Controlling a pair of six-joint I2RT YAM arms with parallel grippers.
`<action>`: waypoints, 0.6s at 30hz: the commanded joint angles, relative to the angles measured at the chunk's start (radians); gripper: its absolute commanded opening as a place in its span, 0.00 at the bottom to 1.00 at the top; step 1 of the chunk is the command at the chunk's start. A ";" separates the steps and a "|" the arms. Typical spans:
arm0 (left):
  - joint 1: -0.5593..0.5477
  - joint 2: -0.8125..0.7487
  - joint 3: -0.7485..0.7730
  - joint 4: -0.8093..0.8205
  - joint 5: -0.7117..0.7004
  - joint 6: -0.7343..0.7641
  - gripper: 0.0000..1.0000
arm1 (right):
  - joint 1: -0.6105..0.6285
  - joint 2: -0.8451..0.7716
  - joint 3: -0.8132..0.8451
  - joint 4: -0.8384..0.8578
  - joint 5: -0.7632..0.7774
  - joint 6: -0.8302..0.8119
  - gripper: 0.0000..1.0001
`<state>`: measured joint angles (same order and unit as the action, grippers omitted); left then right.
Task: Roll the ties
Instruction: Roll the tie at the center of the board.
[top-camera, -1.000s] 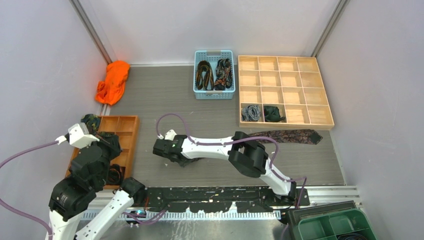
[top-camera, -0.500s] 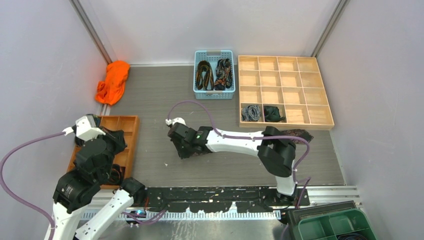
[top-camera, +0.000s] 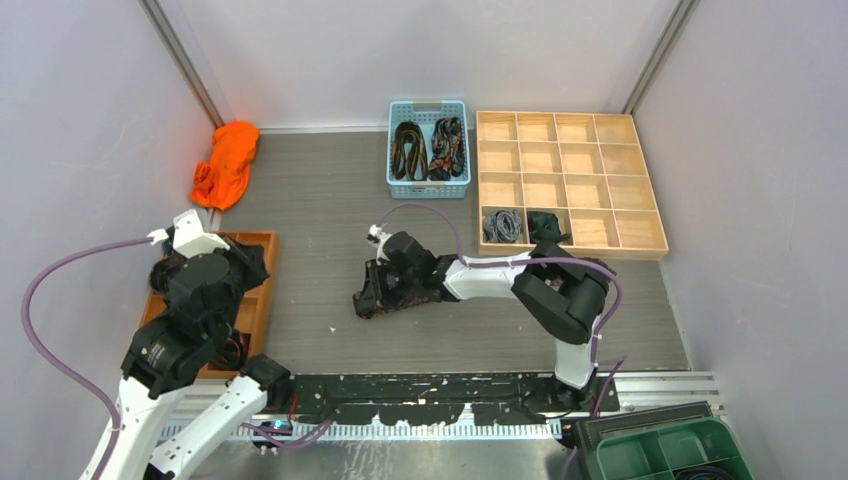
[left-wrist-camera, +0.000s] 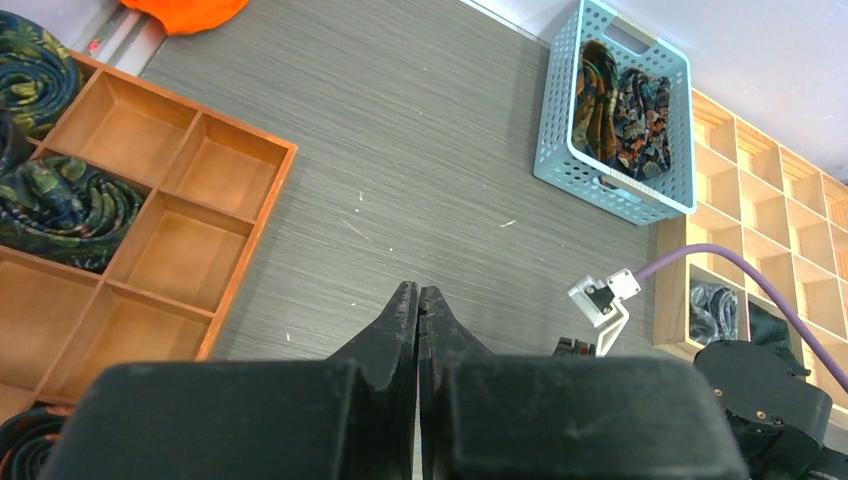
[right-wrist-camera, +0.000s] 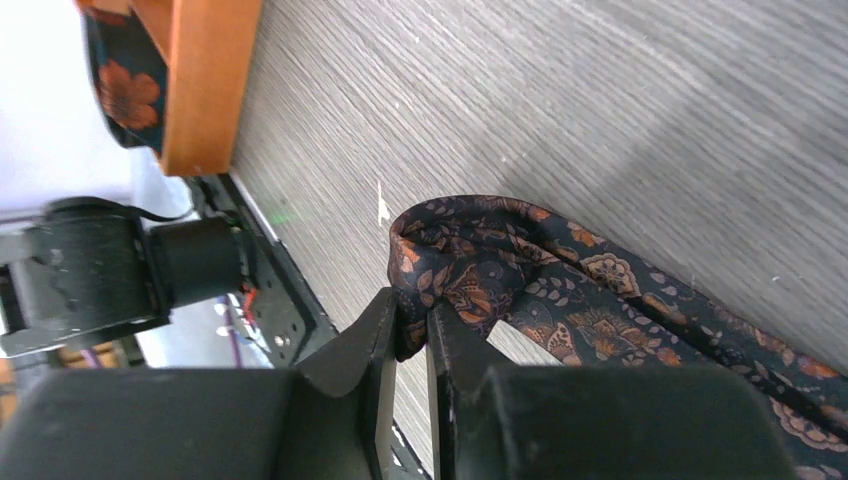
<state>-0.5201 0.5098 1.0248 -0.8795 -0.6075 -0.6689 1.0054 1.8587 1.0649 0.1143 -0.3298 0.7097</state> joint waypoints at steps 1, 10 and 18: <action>0.004 0.036 0.011 0.095 0.027 0.017 0.00 | -0.046 -0.020 -0.060 0.278 -0.122 0.101 0.20; 0.004 0.071 -0.024 0.132 0.061 0.005 0.00 | -0.101 0.024 -0.203 0.486 -0.185 0.222 0.20; 0.005 0.090 -0.051 0.156 0.089 0.003 0.00 | -0.132 0.007 -0.306 0.544 -0.147 0.227 0.21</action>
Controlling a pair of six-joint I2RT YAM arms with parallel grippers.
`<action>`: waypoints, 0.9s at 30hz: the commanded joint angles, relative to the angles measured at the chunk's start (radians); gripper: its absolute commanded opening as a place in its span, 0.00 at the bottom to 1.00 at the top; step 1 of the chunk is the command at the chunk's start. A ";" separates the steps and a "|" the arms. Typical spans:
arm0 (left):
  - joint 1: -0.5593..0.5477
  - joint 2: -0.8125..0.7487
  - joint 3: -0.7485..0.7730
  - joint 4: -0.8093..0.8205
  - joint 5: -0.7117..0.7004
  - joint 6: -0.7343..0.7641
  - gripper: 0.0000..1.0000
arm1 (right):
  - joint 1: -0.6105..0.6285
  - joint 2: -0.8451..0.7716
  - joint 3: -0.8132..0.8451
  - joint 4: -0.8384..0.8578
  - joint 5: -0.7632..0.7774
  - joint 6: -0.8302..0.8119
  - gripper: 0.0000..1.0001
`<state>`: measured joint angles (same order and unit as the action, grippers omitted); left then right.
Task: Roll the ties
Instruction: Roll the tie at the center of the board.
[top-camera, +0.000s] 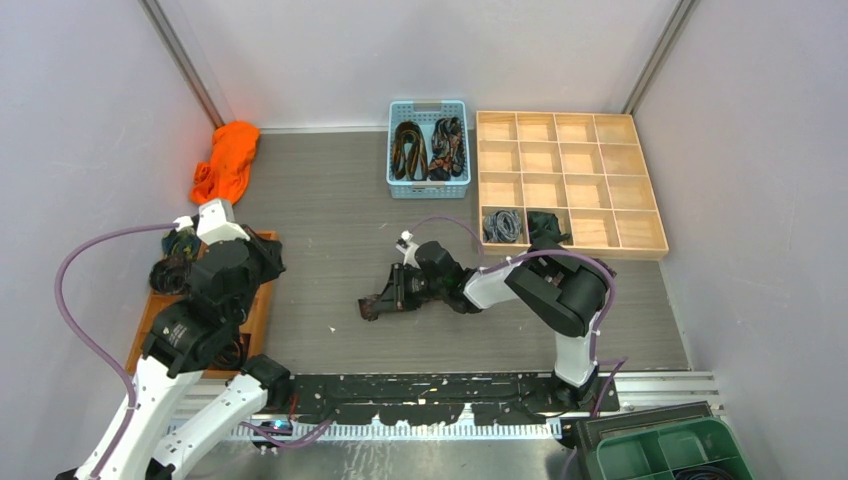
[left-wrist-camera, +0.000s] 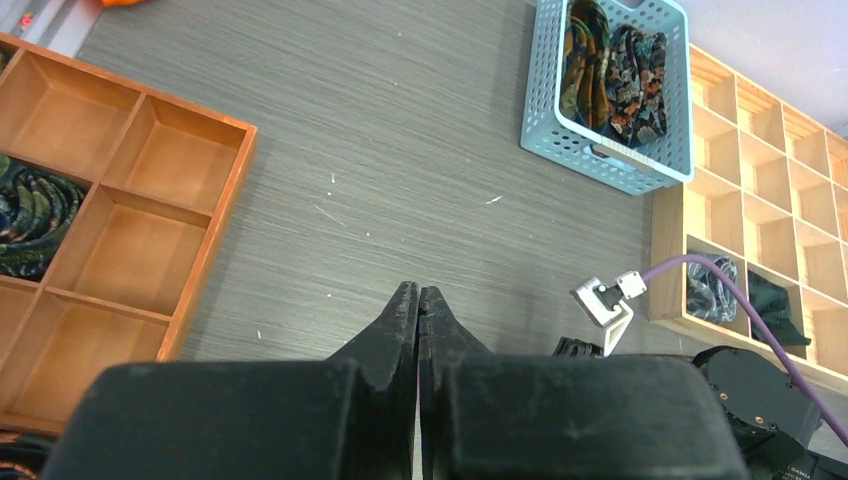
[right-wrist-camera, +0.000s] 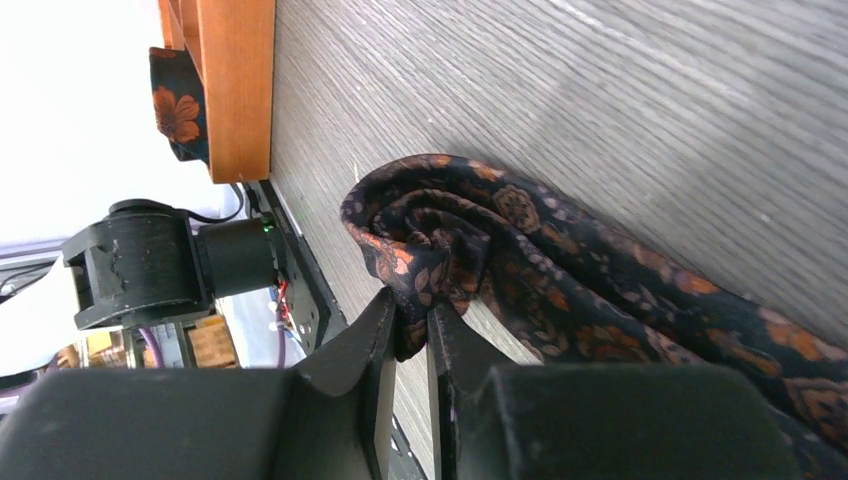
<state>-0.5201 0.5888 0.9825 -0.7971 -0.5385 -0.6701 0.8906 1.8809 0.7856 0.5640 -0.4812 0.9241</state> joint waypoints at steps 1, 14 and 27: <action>0.005 0.014 -0.011 0.074 0.025 0.003 0.00 | -0.024 -0.015 -0.033 0.090 0.009 0.015 0.21; 0.004 0.019 -0.046 0.103 0.049 0.012 0.00 | -0.040 -0.089 -0.025 -0.057 0.090 -0.038 0.39; 0.004 0.095 -0.129 0.192 0.098 0.025 0.00 | -0.037 -0.133 0.084 -0.417 0.238 -0.162 0.36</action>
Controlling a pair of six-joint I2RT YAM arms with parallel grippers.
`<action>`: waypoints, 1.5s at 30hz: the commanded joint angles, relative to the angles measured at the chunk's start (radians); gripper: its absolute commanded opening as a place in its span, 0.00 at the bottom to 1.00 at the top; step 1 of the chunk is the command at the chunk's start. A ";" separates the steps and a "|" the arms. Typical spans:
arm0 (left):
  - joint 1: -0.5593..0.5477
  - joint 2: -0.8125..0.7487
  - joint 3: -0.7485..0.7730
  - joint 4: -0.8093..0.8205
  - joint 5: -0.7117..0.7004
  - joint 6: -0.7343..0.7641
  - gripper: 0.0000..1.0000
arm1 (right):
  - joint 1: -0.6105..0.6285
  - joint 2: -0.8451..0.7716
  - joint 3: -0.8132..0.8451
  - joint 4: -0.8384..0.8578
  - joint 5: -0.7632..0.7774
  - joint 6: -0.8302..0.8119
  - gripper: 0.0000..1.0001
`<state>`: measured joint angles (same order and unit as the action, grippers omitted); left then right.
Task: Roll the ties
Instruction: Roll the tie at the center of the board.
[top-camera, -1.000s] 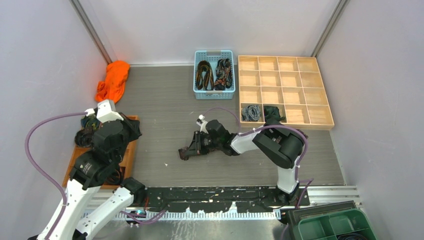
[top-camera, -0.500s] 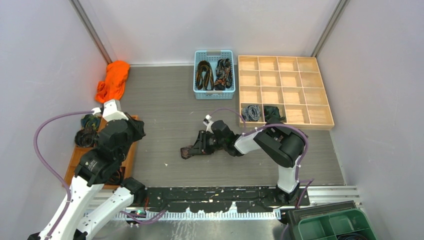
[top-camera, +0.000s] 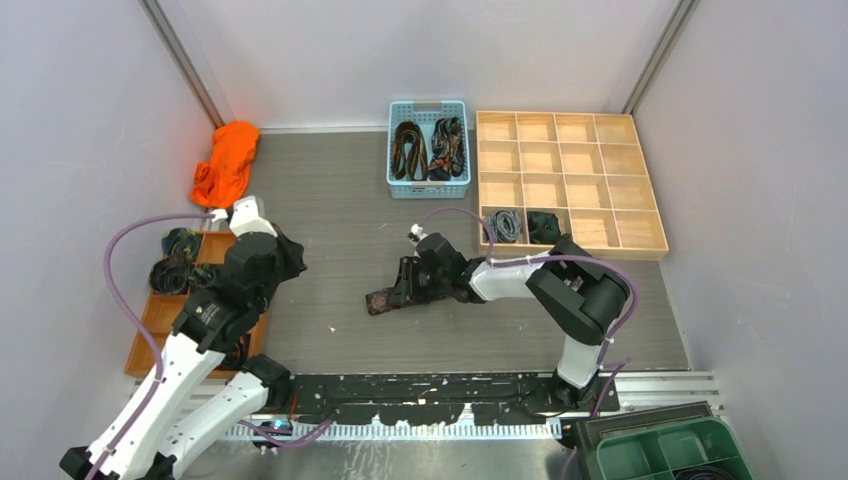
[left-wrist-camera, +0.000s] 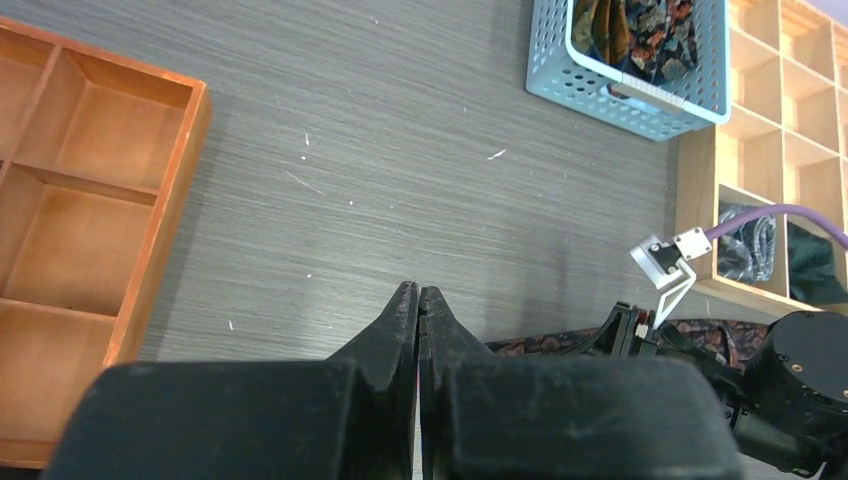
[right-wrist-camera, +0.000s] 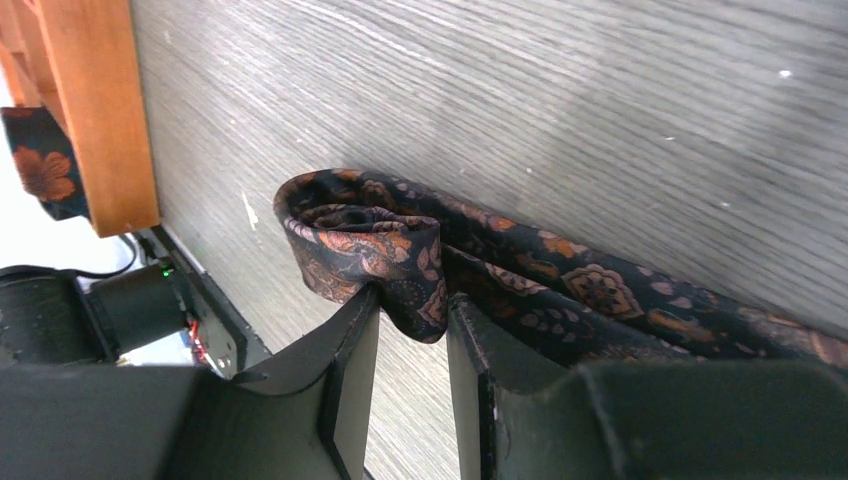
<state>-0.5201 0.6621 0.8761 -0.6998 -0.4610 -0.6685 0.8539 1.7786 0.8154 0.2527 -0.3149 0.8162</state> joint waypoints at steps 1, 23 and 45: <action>0.005 0.030 -0.030 0.101 0.024 0.025 0.00 | 0.000 -0.024 0.066 -0.125 0.082 -0.059 0.36; 0.084 0.502 -0.211 0.600 0.404 0.040 0.00 | 0.145 -0.267 0.131 -0.378 0.242 -0.117 0.50; 0.140 0.825 -0.345 0.922 0.767 0.001 0.00 | 0.211 0.020 0.104 -0.210 0.299 -0.074 0.01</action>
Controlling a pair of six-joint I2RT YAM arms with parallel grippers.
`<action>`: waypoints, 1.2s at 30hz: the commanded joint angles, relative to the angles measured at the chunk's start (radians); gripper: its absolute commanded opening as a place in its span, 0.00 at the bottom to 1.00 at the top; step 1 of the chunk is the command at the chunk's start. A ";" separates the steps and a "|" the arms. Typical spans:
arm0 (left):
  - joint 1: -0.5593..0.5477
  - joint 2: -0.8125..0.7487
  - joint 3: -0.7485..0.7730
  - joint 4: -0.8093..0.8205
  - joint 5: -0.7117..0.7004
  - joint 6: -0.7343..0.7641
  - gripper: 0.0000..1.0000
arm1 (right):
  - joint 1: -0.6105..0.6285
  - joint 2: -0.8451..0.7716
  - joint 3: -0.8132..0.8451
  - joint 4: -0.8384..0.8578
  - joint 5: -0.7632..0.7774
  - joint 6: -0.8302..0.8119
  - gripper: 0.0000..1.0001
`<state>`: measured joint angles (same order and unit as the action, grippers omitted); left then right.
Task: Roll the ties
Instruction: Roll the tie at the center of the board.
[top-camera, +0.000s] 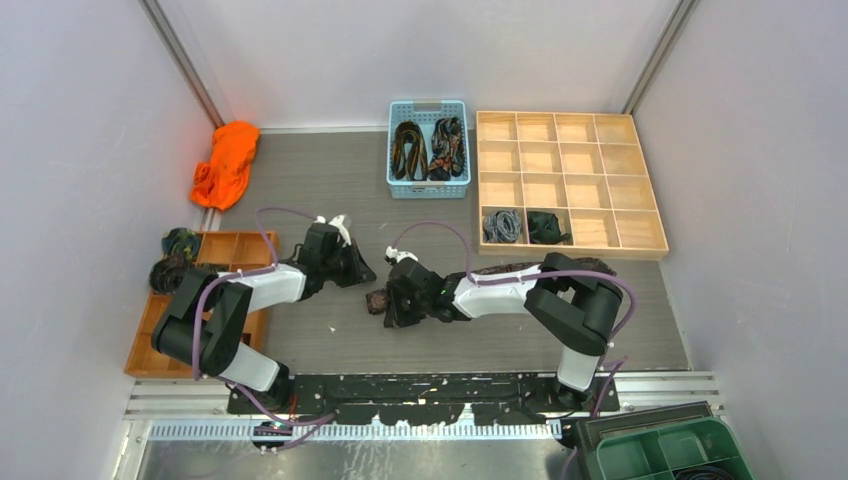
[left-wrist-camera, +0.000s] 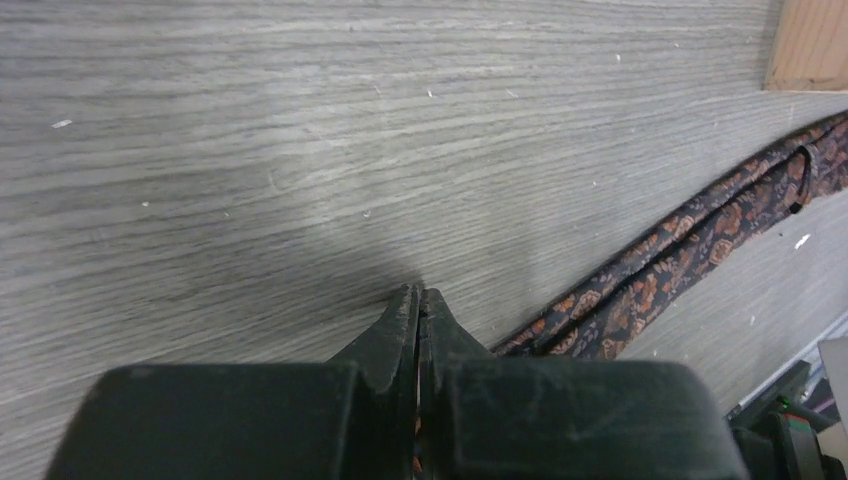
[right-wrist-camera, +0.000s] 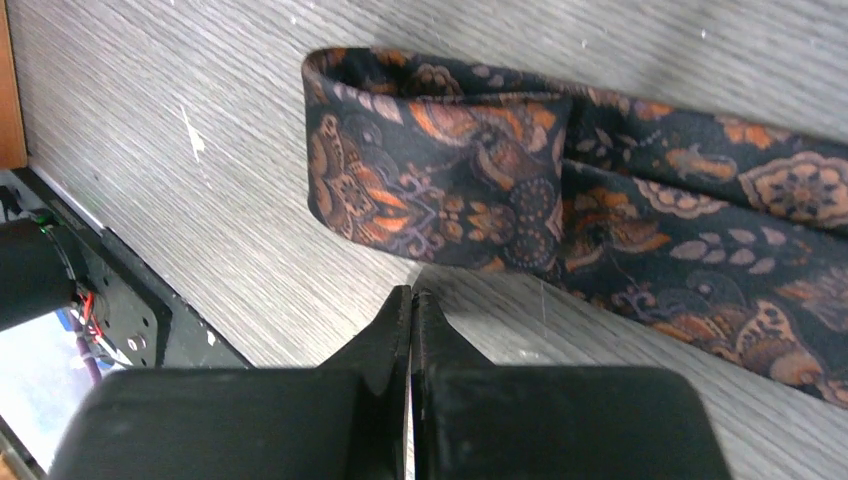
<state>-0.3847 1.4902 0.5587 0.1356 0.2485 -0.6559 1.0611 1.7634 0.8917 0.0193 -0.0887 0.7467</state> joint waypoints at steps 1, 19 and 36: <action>0.004 -0.003 -0.034 0.087 0.063 -0.017 0.00 | 0.005 0.040 0.037 0.020 0.083 -0.008 0.01; 0.003 -0.024 -0.173 0.207 0.104 -0.150 0.00 | 0.013 0.046 0.135 -0.090 0.126 -0.061 0.01; 0.013 -0.988 0.257 -0.896 -0.795 -0.116 0.00 | 0.199 0.073 0.596 -0.722 0.575 -0.217 0.48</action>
<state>-0.3771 0.6441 0.7631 -0.4618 -0.3546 -0.8047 1.2350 1.7546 1.3399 -0.5579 0.3473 0.5949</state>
